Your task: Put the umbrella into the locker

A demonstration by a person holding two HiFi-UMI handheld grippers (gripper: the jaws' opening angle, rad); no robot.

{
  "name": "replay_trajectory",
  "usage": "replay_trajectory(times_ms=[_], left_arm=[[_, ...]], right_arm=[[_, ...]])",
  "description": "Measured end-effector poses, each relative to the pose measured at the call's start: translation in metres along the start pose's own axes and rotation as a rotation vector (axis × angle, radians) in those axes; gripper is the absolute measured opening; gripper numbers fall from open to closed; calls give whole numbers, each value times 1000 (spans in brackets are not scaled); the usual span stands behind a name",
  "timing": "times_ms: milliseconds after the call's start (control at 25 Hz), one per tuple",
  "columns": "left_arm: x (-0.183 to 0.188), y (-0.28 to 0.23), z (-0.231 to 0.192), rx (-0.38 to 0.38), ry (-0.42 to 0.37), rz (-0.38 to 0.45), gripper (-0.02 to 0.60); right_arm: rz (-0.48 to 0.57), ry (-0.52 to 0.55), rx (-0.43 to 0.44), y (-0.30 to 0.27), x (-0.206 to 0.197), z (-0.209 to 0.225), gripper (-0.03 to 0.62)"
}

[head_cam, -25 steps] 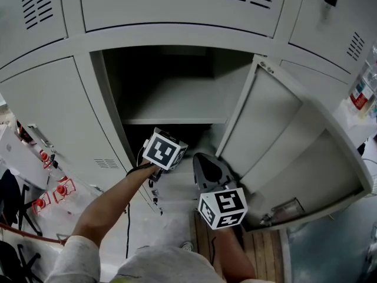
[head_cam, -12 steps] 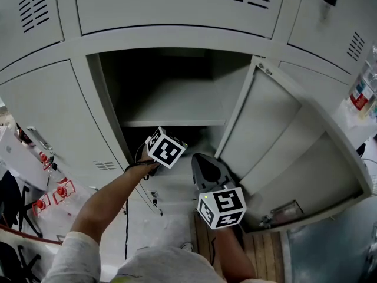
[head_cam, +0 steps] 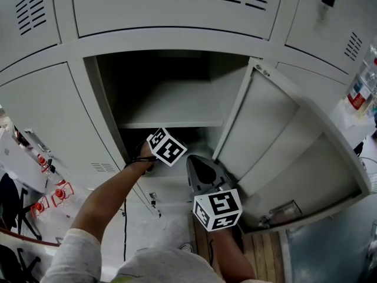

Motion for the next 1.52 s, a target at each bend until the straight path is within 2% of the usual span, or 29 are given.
replay_trajectory(times_ms=[320, 680, 1520], left_arm=[[-3, -10, -1, 48, -48, -71, 267], [-11, -20, 3, 46, -120, -164, 267], [-11, -10, 10, 37, -119, -146, 291]], right_arm=[[-4, 7, -2, 1, -1, -2, 3], [-9, 5, -9, 3, -3, -1, 3], [-7, -10, -21, 9, -2, -4, 3]])
Point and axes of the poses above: the fingertips, and each gripper's own axes: y backward along the fingers, z to its right, x out of its top, the point moved 8 cm from there along y, backward along the fingers, and after that the axes turned 12 degrees about -x, right-handed, at the moved point
